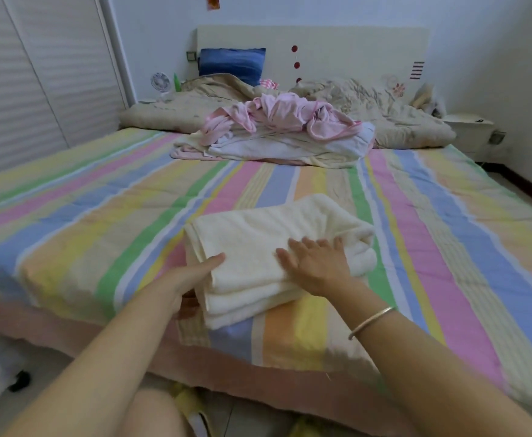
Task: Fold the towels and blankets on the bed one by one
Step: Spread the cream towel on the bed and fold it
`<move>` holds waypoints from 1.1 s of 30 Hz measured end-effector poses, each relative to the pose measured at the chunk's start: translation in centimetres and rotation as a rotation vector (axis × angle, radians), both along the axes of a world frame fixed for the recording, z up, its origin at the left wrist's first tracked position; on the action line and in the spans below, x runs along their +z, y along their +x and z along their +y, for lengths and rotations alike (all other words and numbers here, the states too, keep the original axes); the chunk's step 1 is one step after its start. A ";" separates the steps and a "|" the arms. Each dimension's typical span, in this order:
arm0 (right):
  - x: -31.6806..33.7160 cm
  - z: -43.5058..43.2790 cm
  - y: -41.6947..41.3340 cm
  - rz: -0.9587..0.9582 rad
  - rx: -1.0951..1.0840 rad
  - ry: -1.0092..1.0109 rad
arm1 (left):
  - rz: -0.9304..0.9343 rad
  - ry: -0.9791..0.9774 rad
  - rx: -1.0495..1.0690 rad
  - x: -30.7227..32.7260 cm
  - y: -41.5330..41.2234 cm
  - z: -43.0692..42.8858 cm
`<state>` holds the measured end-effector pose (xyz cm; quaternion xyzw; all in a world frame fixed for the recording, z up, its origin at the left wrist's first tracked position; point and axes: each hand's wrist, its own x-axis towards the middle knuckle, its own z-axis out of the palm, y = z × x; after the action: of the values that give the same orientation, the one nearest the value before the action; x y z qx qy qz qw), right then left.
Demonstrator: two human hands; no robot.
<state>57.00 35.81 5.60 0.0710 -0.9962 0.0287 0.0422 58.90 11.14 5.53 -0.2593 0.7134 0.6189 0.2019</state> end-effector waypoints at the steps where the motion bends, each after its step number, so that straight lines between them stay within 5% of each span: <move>1: 0.8 0.3 -0.5 0.003 -0.003 -0.060 | 0.010 0.033 -0.002 0.0 -0.2 0.3; 4: 3.1 2.5 -3.4 0.147 -0.145 -0.226 | 0.067 0.091 0.077 -1.2 -1.2 0.6; 6: 4.0 4.9 -5.8 0.200 -0.217 -0.097 | 0.079 0.144 0.122 -1.5 -1.6 0.7; 9: 2.8 6.7 -8.0 -0.014 -0.285 0.099 | 0.070 0.194 0.095 -1.2 -2.0 0.1; 12: 1.4 6.2 -8.3 -0.350 -0.377 -0.245 | 0.146 0.195 0.114 0.5 -1.8 -1.2; 17: 2.3 1.5 -7.0 -0.456 -0.339 -0.553 | 0.162 0.171 0.225 1.8 0.1 -5.5; 23: 3.1 -12.3 -4.9 -0.115 -0.108 -0.440 | 0.269 0.067 0.559 0.3 4.0 -14.9; 27: 4.7 -27.6 -3.1 0.078 0.236 -0.317 | 0.381 -0.020 0.847 -0.6 8.5 -22.2; 33: 6.4 -48.4 -1.0 0.157 0.665 -0.386 | 0.467 -0.100 1.146 0.1 14.5 -36.0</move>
<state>55.97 -12.58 11.99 0.3825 -0.8890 0.2220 0.1190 73.44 -24.87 5.59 -0.4681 0.5143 0.6350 -0.3363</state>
